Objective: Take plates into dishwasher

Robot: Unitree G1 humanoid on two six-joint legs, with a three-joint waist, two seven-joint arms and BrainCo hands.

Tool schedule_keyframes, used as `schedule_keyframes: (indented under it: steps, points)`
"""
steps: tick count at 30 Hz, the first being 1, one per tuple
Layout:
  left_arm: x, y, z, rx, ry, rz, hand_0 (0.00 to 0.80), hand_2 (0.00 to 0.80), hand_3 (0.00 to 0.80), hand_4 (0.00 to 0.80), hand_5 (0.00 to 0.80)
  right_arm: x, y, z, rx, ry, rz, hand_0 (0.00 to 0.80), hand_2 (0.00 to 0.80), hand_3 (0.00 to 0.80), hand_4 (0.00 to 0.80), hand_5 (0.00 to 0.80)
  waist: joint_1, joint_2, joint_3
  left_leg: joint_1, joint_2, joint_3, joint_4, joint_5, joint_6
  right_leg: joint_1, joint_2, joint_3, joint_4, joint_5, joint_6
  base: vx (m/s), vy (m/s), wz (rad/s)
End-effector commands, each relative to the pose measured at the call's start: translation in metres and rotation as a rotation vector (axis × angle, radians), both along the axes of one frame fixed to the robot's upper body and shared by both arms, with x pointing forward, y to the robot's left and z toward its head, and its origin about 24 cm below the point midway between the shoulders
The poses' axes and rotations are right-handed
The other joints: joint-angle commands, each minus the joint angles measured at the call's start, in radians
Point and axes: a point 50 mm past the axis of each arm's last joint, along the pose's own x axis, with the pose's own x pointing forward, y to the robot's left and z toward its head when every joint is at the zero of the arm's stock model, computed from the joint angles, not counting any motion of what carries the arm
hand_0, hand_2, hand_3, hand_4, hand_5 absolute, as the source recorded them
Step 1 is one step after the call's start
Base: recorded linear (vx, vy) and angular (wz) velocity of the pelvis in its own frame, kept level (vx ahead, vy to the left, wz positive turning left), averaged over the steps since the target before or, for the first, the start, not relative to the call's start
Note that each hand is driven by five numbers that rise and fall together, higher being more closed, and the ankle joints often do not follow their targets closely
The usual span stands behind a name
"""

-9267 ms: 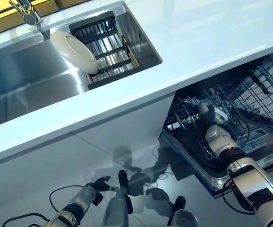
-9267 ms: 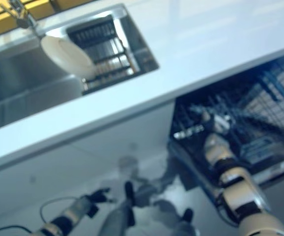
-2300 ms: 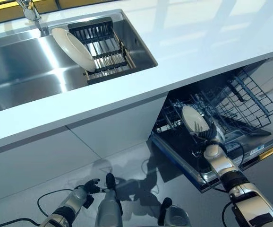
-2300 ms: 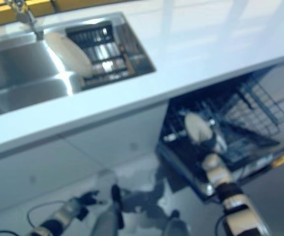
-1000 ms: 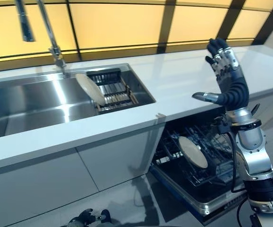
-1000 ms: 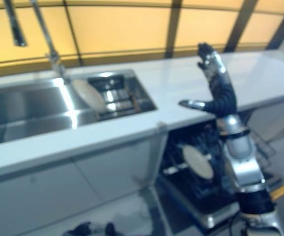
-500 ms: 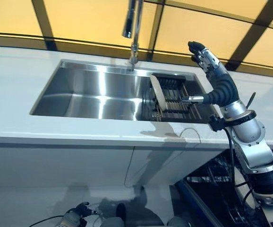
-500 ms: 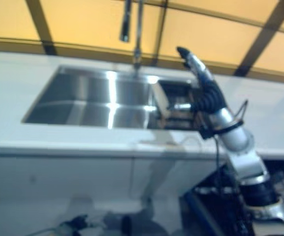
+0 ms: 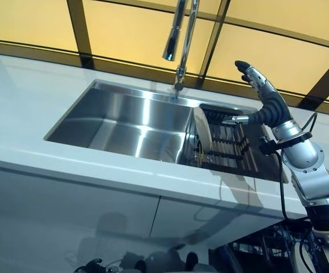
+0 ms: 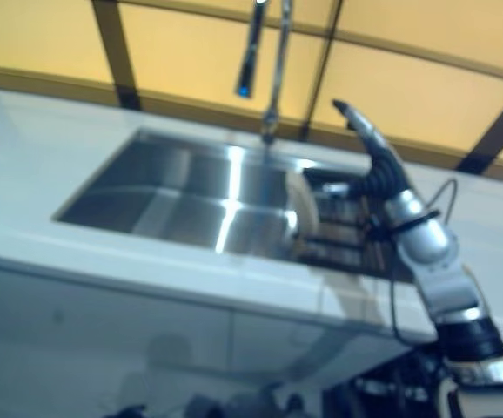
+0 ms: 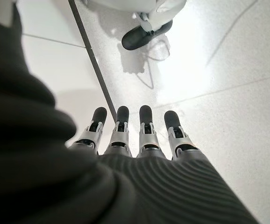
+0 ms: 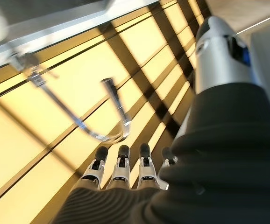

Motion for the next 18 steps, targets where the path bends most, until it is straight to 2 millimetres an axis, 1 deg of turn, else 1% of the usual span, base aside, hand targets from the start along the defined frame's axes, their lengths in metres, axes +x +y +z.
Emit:
schedule_keyframes:
  steps: [1, 4, 8, 11, 14, 15, 16, 18]
  points:
    - [0.028, -0.001, 0.007, -0.005, -0.091, -0.028, 0.0, 0.0, 0.0, 0.0, 0.0, -0.004, -0.022, 0.041, -0.009, -0.156, -0.112, 0.0, 0.0, 0.0, 0.0, 0.0, 0.011, 0.025, -0.018, 0.032, 0.049, 0.05, 0.003, -0.109, -0.019, -0.042, 0.023, 0.001, 0.085, -0.034, -0.001, 0.03, -0.163, -0.01]
    - [0.03, -0.005, 0.007, -0.021, -0.11, -0.031, 0.0, 0.0, 0.0, 0.0, 0.0, -0.005, -0.031, 0.044, -0.053, -0.159, -0.172, 0.0, 0.0, 0.0, 0.0, 0.0, 0.011, 0.02, -0.025, 0.033, 0.064, 0.072, 0.003, -0.11, -0.028, -0.012, 0.03, -0.019, 0.057, -0.065, -0.003, 0.019, -0.136, -0.04]
    - [0.03, -0.008, 0.007, -0.023, -0.118, -0.038, 0.0, 0.0, 0.0, 0.0, 0.0, -0.008, -0.048, 0.049, -0.143, -0.183, -0.278, 0.0, 0.0, 0.0, 0.0, 0.0, 0.007, 0.018, -0.032, 0.034, 0.081, 0.098, 0.003, -0.108, -0.038, 0.013, 0.039, -0.039, 0.037, -0.093, -0.011, 0.013, -0.11, 0.2]
    - [0.029, -0.006, 0.007, -0.011, -0.108, -0.034, 0.0, 0.0, 0.0, 0.0, 0.0, -0.014, -0.055, 0.057, -0.297, -0.265, -0.363, 0.0, 0.0, 0.0, 0.0, 0.0, 0.004, 0.016, -0.036, 0.034, 0.091, 0.112, 0.003, -0.104, -0.046, 0.025, 0.047, -0.051, 0.025, -0.104, -0.019, 0.007, -0.089, 0.03]
    - [0.027, -0.001, 0.007, 0.003, -0.096, -0.023, 0.0, 0.0, 0.0, 0.0, 0.0, -0.021, -0.052, 0.075, -0.542, -0.377, -0.413, 0.0, 0.0, 0.0, 0.0, 0.0, 0.003, 0.014, -0.037, 0.033, 0.098, 0.118, 0.003, -0.1, -0.054, 0.029, 0.053, -0.058, 0.015, -0.113, -0.024, 0.004, -0.076, 0.02]
    - [0.027, 0.0, 0.007, 0.006, -0.092, -0.024, 0.0, 0.0, 0.0, 0.0, 0.0, -0.022, -0.05, 0.078, -0.593, -0.4, -0.415, 0.0, 0.0, 0.0, 0.0, 0.0, 0.003, 0.013, -0.038, 0.032, 0.1, 0.118, 0.003, -0.099, -0.056, 0.03, 0.055, -0.059, 0.013, -0.115, -0.025, 0.008, -0.069, 0.01]
    - [0.026, 0.001, 0.008, 0.009, -0.087, -0.026, 0.0, 0.0, 0.0, 0.0, 0.0, -0.024, -0.046, 0.086, -0.667, -0.421, -0.407, 0.0, 0.0, 0.0, 0.0, 0.0, 0.004, 0.012, -0.039, 0.032, 0.103, 0.121, 0.003, -0.096, -0.059, 0.032, 0.058, -0.064, 0.01, -0.119, -0.027, 0.005, -0.066, 0.01]
    - [0.028, 0.003, 0.009, 0.011, -0.087, -0.031, 0.0, 0.0, 0.0, 0.0, 0.0, -0.025, -0.038, 0.096, -0.779, -0.45, -0.392, 0.0, 0.0, 0.0, 0.0, 0.0, 0.007, 0.009, -0.041, 0.027, 0.107, 0.123, 0.003, -0.091, -0.065, 0.035, 0.062, -0.072, 0.002, -0.123, -0.031, 0.002, -0.059, 0.03]
